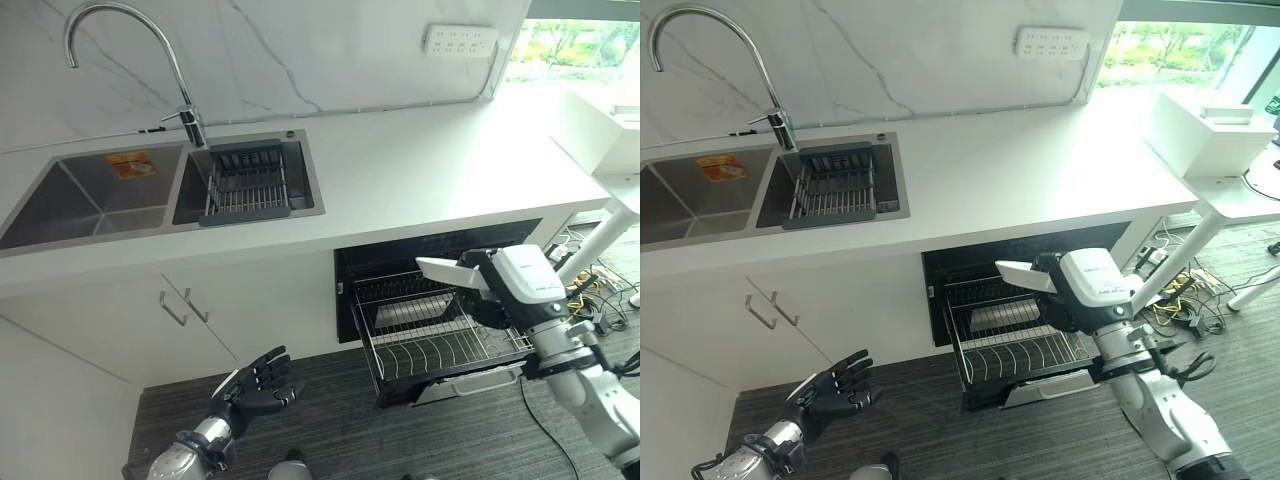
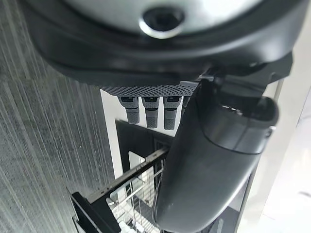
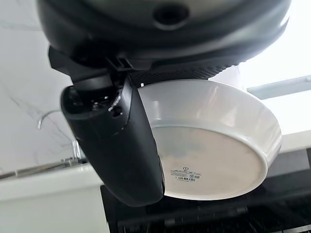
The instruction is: Place the dishes in the dishwasher.
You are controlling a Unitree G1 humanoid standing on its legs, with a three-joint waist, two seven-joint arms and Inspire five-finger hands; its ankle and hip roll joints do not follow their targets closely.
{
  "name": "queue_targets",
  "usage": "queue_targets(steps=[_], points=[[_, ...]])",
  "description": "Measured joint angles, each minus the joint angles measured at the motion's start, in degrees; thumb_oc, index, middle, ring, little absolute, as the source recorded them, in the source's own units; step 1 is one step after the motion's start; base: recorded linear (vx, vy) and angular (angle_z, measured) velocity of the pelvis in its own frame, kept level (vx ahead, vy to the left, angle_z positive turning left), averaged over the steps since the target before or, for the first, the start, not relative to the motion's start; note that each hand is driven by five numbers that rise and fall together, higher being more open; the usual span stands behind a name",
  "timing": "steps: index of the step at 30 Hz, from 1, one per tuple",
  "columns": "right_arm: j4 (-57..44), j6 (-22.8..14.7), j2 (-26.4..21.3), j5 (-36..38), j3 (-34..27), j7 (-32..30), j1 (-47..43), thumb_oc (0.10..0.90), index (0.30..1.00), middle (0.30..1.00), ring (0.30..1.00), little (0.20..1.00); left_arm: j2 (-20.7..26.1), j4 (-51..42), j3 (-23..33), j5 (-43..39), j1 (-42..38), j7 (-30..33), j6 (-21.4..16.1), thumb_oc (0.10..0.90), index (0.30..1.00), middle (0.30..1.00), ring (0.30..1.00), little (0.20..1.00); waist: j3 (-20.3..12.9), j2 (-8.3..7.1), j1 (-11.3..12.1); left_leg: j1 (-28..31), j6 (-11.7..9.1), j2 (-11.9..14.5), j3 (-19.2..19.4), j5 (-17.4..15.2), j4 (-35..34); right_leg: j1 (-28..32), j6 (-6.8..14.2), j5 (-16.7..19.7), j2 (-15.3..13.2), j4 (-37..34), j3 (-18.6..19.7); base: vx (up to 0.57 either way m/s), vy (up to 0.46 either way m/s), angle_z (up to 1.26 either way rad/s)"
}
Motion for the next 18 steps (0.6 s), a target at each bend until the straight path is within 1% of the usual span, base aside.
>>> queue_targets(steps=[2,7,8,9,10,11,16,18], points=[[4.8,0.1,2.6,0.0,1.7,-0.8,-0.2,0.4,0.3,0.3,0.3,0.3,0.0,0.3,0.0,0.0,0.0,0.0,-0.9,0.8,0.9,0.9,0.9,0.9,0.0,-0.01,0.4,-0.1,0.0,-0.1,-0.3,0.0,0.0,0.1,0.1,-0.1,-0.1,0.0,-0.3,-0.01,0.009,0.08],[13.0,-0.1,5.1,-0.1,6.4,-4.4,-0.5,0.4,0.3,0.3,0.3,0.3,0.0,0.7,0.0,0.0,0.1,1.2,-1.7,0.8,0.9,0.9,0.9,0.9,0.1,0.18,1.0,0.4,0.0,-0.3,-1.2,0.1,-0.2,1.2,0.8,-0.8,-0.4,0.0,-1.2,0.03,-0.006,0.1],[16.0,0.2,7.1,-0.2,6.5,-6.8,-0.8,0.4,0.3,0.3,0.3,0.3,0.0,0.7,-0.1,0.0,0.1,1.3,-1.9,0.8,0.9,0.9,0.9,0.9,0.1,0.2,1.5,0.7,0.0,-0.4,-1.4,0.1,-0.4,1.5,0.5,-0.8,-0.5,0.0,-1.4,0.03,-0.019,0.1],[19.8,0.4,8.5,-1.8,6.8,-9.0,-2.1,0.4,0.3,0.3,0.3,0.3,-0.1,0.8,-0.4,0.1,0.1,2.3,-2.5,0.8,0.9,0.9,0.9,0.9,0.1,0.24,1.9,0.7,0.0,-0.5,-1.7,0.3,-0.7,1.8,0.6,-0.9,-0.6,0.0,-1.8,0.06,-0.03,0.18],[21.9,0.5,9.1,-2.1,7.1,-9.5,-2.9,0.4,0.3,0.3,0.3,0.3,-0.1,1.3,-0.7,0.2,0.2,2.4,-3.4,0.8,0.9,0.9,0.9,0.9,0.2,0.34,2.5,0.7,0.0,-0.7,-2.1,0.5,-1.0,2.1,0.5,-0.9,-0.7,-0.1,-2.3,0.04,-0.032,0.24],[23.7,0.7,9.6,-2.1,7.9,-9.7,-4.0,0.4,0.3,0.3,0.3,0.3,0.0,2.5,-0.9,0.6,0.1,2.4,-3.8,0.8,0.9,0.9,0.9,0.9,0.2,0.35,2.3,0.7,0.0,-0.7,-2.6,0.5,-1.0,2.5,0.5,-0.9,-0.7,-0.4,-2.9,0.03,-0.029,0.2],[28.4,0.7,9.9,-2.1,11.2,-9.7,-7.4,0.4,0.3,0.3,0.3,0.3,0.0,4.2,-1.4,0.6,0.8,2.4,-4.0,0.8,0.9,0.9,0.9,0.9,0.3,0.58,4.8,1.2,-0.2,-0.9,-3.0,0.7,-1.8,3.1,0.6,-1.0,-0.7,-0.8,-3.5,0.03,-0.021,0.06],[30.2,0.7,9.9,-2.1,11.4,-9.5,-8.3,0.4,0.3,0.3,0.3,0.3,0.0,4.5,-1.4,0.5,1.0,2.4,-4.1,0.8,0.9,0.9,0.9,0.9,0.8,0.83,5.6,1.7,-0.2,-1.0,-3.5,0.8,-2.0,4.2,0.8,-1.2,-0.8,-1.0,-4.1,0.01,-0.026,0.15]])
